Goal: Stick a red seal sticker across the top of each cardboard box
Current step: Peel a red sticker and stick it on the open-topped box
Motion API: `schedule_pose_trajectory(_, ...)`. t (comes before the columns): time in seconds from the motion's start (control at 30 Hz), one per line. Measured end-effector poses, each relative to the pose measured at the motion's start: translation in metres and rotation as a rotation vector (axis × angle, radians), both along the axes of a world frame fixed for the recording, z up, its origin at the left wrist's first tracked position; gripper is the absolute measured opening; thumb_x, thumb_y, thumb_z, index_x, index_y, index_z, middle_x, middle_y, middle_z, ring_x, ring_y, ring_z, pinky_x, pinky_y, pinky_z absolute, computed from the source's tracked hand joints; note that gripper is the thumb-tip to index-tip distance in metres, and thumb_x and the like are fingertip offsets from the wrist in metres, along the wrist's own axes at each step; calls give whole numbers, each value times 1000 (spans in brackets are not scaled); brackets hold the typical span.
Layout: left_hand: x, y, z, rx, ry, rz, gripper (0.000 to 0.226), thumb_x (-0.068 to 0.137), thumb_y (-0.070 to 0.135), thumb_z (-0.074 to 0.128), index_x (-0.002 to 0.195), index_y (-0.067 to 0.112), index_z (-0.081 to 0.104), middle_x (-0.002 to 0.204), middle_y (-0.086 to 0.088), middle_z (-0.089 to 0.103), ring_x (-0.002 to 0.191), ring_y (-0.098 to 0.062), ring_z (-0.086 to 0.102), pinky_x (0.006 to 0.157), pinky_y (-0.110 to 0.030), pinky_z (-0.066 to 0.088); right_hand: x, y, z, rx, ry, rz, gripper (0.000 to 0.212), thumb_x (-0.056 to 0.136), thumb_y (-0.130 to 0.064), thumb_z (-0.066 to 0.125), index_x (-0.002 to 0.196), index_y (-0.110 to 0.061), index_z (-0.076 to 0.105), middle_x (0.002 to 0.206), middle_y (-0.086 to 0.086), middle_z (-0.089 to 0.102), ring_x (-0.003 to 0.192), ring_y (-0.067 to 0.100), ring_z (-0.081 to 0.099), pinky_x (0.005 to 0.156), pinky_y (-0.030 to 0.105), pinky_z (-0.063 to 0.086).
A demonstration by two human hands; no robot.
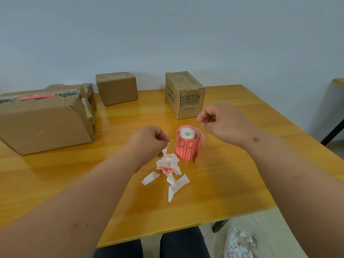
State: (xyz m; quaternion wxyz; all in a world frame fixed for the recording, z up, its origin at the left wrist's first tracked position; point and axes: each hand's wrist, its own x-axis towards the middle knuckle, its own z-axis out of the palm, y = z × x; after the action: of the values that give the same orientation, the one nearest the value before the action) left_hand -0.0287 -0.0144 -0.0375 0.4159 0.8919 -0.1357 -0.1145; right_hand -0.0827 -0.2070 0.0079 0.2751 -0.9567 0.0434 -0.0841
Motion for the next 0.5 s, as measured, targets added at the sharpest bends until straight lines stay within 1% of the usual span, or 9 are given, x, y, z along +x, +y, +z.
schedule_pose_trajectory(0.07,-2,-5,5,16,-122,-20,10,92,14,60,87,19,67,75,2,63,68,-12,59,63,-26,52,-4,-4,0,-84,75,33,30,80,1,57,82,-28,67,91,-11,52,84,10,53,68,24,43)
schedule_pose_trajectory(0.1,-4,-8,7,18,-177,-39,10,92,15,60,87,20,67,72,4,61,66,-11,56,60,-24,49,-6,-6,-2,-129,110,47,33,79,1,58,81,-31,66,95,-8,51,88,11,52,69,24,43)
schedule_pose_trajectory(0.17,-8,-14,9,14,-248,-87,9,91,17,62,85,23,67,67,7,55,60,-8,49,55,-21,43,-8,-7,-8,-213,163,59,33,80,-3,61,82,-36,65,106,-5,50,98,13,50,78,27,45)
schedule_pose_trajectory(0.23,-12,-21,10,22,-294,-131,10,90,19,64,82,25,65,63,10,51,57,-6,46,52,-19,38,-9,-6,-15,-272,177,62,22,82,-14,67,84,-36,66,110,-4,48,103,14,48,90,35,43)
schedule_pose_trajectory(0.3,-14,-26,9,36,-326,-165,10,89,21,65,81,27,64,63,12,50,56,-5,45,51,-18,35,-8,-5,-19,-289,147,71,8,83,-26,71,88,-32,70,109,-4,48,107,15,46,96,42,40)
schedule_pose_trajectory(0.33,-15,-27,8,36,-329,-179,8,88,24,66,81,27,64,63,12,50,56,-5,45,51,-18,34,-8,-4,-19,-286,126,78,7,83,-30,71,89,-30,70,109,-3,49,109,17,45,98,44,38)
schedule_pose_trajectory(0.4,-17,-29,9,44,-326,-207,7,86,32,69,84,26,65,64,12,49,55,-5,45,50,-18,32,-7,-3,-17,-272,98,93,7,83,-32,70,89,-30,69,110,-2,49,113,20,41,99,46,37)
schedule_pose_trajectory(0.5,-19,-31,14,112,-329,-234,13,85,38,69,85,25,67,65,11,49,56,-6,44,51,-19,32,-6,3,-10,-230,94,146,6,85,-30,70,86,-32,65,110,-3,48,115,21,37,99,43,36)
